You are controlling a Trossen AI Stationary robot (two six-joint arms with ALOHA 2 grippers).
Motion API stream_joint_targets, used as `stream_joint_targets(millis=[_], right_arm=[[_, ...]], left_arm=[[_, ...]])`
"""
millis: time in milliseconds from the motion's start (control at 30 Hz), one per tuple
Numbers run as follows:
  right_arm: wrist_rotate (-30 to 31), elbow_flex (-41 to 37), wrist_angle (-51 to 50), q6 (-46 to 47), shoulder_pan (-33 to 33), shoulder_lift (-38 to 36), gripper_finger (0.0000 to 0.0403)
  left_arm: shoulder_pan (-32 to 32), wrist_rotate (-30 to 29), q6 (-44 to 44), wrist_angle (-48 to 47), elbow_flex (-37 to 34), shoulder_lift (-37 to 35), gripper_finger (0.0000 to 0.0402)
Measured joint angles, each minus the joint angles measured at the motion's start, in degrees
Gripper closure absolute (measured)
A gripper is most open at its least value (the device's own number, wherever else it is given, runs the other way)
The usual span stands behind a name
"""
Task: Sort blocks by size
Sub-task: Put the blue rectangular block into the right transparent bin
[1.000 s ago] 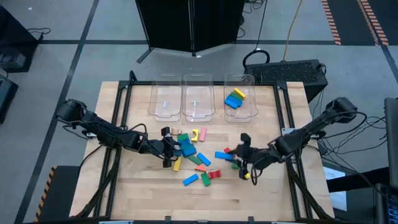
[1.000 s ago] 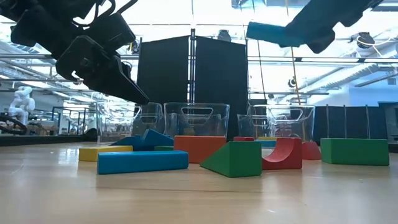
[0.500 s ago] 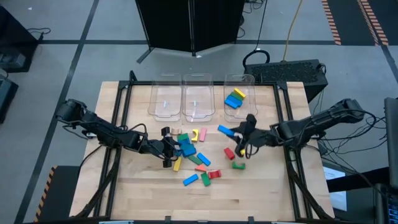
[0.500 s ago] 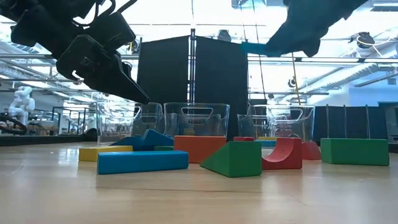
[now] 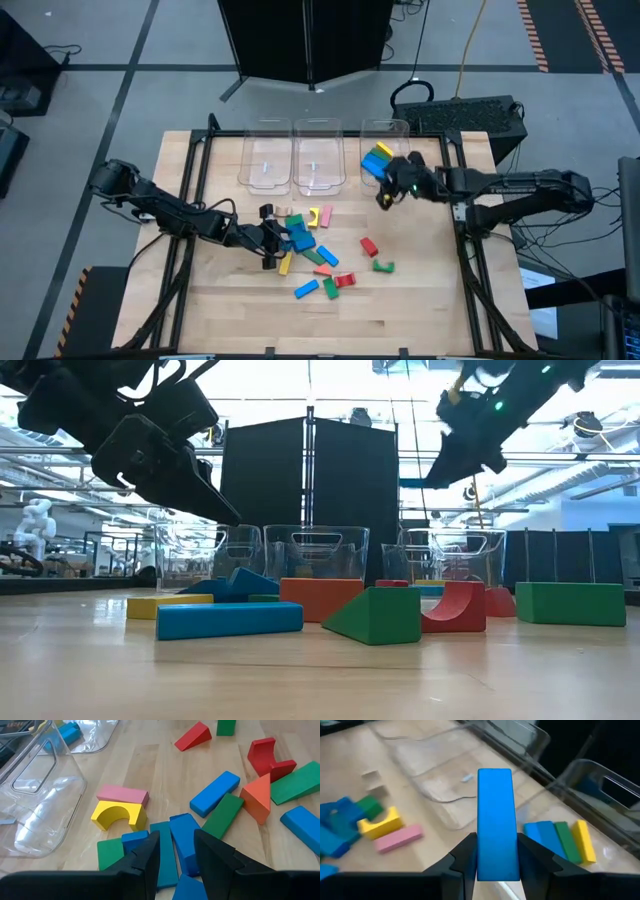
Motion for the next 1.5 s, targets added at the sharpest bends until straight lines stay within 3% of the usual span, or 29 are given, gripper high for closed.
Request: stream_joint_targets(millis=[333,633,1133,1500], right_arm=[[-17.2,0.0,-0.1,-6.1,-18.1,3.4,0.0298],[-22.3,0.0,0.7,-10.0,-28.0,12.3,0.0299],[-25.2,0.0,7.5,-12.6,-33.0,23.1,0.0295],[-24.4,-0.1,11.5,-12.5,-33.0,24.8,0.0263]], left_arm=[[0.0,0.0,0.0,0.0,0.0,0.0,0.0278],[0.0,0.0,0.0,0.0,0.0,0.0,0.0278],[0.0,0.0,0.0,0.0,0.0,0.0,0.0278],[0.0,0.0,-0.1,0.0,0.0,0.0,0.0278]])
